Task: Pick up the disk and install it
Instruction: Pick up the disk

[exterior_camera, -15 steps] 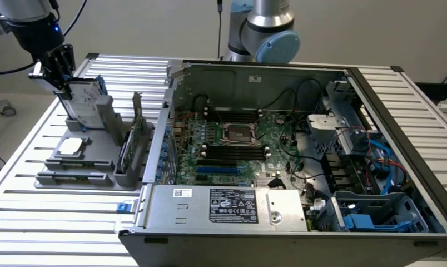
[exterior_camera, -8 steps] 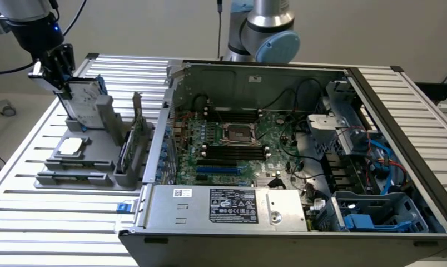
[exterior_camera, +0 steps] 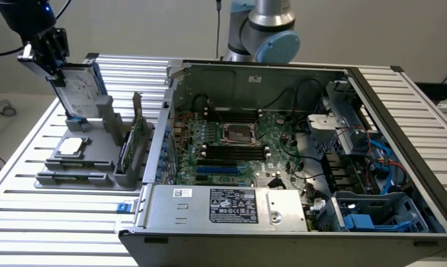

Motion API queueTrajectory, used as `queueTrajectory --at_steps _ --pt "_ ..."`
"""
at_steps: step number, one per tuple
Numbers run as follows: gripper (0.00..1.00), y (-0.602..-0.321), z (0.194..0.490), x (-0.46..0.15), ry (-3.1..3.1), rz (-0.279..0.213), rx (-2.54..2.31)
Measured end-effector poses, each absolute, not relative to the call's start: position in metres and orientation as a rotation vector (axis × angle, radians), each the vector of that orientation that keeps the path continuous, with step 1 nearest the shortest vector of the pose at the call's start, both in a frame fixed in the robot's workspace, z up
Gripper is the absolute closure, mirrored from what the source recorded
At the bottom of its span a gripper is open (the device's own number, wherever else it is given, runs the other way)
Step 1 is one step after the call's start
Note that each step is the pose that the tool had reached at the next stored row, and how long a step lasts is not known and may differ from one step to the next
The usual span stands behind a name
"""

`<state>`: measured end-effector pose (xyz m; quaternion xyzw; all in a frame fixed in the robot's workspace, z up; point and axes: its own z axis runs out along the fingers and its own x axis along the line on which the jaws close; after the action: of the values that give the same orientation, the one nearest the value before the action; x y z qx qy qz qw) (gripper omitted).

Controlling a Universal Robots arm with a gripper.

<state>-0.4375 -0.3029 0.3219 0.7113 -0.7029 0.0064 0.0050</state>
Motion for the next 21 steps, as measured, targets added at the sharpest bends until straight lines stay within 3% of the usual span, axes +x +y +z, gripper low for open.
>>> queueTrajectory --at_steps 9,21 --pt "0.67 -0.3 0.363 -0.434 -2.199 0.023 2.226" --pt "0.67 -0.299 0.412 -0.383 -2.199 0.022 2.225"
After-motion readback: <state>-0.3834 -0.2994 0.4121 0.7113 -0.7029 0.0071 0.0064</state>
